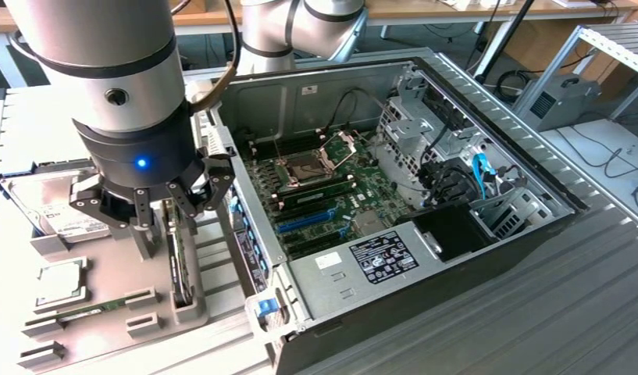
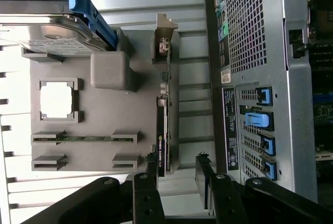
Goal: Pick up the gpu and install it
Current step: 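Pick up the gpu and move the gpu toward the slot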
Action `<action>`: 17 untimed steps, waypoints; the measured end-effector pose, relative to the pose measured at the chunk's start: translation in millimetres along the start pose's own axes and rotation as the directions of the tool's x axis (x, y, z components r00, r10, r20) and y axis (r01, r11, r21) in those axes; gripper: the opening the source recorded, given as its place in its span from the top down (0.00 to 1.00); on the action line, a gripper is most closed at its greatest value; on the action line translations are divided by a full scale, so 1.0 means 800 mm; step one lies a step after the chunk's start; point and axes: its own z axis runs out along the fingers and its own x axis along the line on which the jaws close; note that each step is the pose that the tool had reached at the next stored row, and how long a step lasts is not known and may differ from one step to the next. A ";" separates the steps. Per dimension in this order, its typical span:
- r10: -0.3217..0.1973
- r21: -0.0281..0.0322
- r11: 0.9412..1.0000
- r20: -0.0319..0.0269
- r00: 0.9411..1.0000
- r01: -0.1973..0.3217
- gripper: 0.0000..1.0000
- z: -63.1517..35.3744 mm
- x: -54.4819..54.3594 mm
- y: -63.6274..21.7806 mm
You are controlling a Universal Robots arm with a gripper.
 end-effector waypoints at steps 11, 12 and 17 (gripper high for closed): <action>0.000 0.000 1.000 0.000 1.000 0.000 0.58 0.008 0.001 0.000; 0.000 0.000 1.000 0.000 1.000 0.000 0.58 0.008 0.001 0.000; 0.000 0.000 1.000 0.000 1.000 0.000 0.58 0.009 0.001 0.000</action>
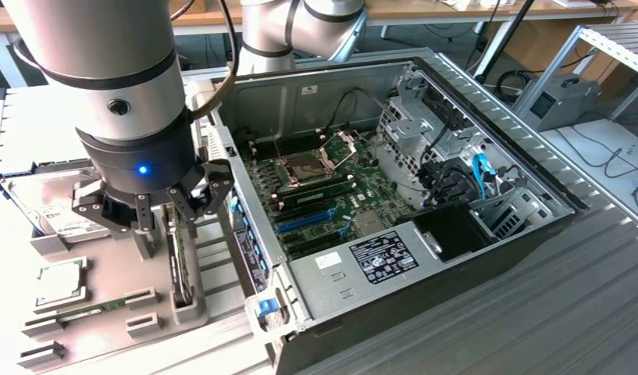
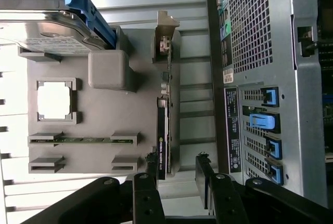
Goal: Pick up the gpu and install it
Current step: 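Pick up the gpu and move the gpu toward the slot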
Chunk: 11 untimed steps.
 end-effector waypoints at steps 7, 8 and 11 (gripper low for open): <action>0.000 0.000 1.000 0.000 1.000 0.000 0.58 0.002 0.000 0.000; 0.000 0.000 1.000 0.000 1.000 0.000 0.58 0.002 0.000 0.000; 0.000 0.000 1.000 0.000 1.000 0.000 0.58 0.003 0.000 0.000</action>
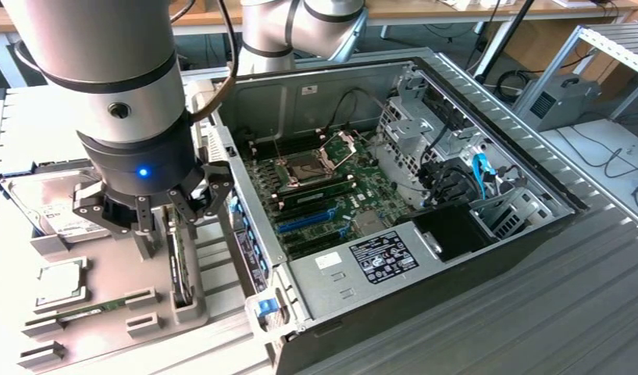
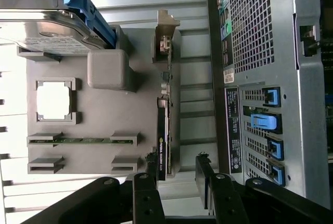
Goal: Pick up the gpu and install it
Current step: 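Pick up the gpu and move the gpu toward the slot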
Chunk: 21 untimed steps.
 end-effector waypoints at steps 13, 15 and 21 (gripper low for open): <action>0.000 0.000 1.000 0.000 1.000 0.000 0.58 0.003 0.000 0.000; 0.000 0.000 1.000 0.000 1.000 0.000 0.58 0.004 0.000 0.000; 0.000 0.000 1.000 0.000 1.000 0.000 0.58 0.005 0.000 0.000</action>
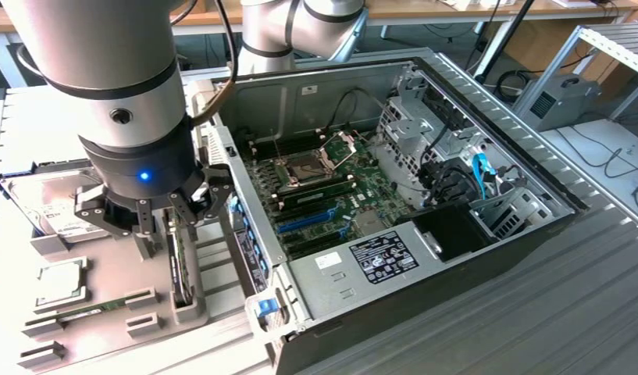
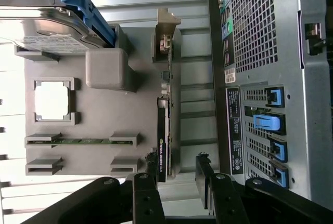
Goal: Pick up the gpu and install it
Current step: 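Pick up the gpu and move the gpu toward the slot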
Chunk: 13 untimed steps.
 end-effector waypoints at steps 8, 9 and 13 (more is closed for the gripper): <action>0.000 0.000 1.000 0.000 1.000 0.000 0.58 0.003 0.000 0.000; 0.000 0.000 1.000 0.000 1.000 0.000 0.58 0.004 0.000 0.000; 0.000 0.000 1.000 0.000 1.000 0.000 0.58 0.005 0.000 0.000</action>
